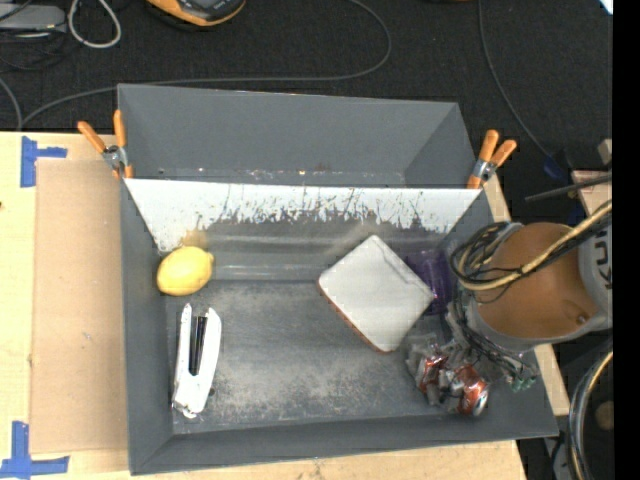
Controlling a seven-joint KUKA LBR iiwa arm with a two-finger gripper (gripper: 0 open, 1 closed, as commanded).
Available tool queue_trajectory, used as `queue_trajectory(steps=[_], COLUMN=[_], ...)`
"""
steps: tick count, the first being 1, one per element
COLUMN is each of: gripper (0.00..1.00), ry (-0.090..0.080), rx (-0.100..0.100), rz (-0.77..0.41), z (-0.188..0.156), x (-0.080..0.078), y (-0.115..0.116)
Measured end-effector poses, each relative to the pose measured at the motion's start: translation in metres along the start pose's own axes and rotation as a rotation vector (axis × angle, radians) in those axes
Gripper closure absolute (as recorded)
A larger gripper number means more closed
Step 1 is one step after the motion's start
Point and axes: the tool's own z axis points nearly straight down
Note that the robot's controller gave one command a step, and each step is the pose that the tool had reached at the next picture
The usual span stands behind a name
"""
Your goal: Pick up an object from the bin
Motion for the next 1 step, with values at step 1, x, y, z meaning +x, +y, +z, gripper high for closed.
queue_trajectory(steps=[1], gripper=[1.0], ry=[0.009], rx=[-0.005], rz=[0.0], z=[-0.0161], x=[0.0023], y=[0.0021])
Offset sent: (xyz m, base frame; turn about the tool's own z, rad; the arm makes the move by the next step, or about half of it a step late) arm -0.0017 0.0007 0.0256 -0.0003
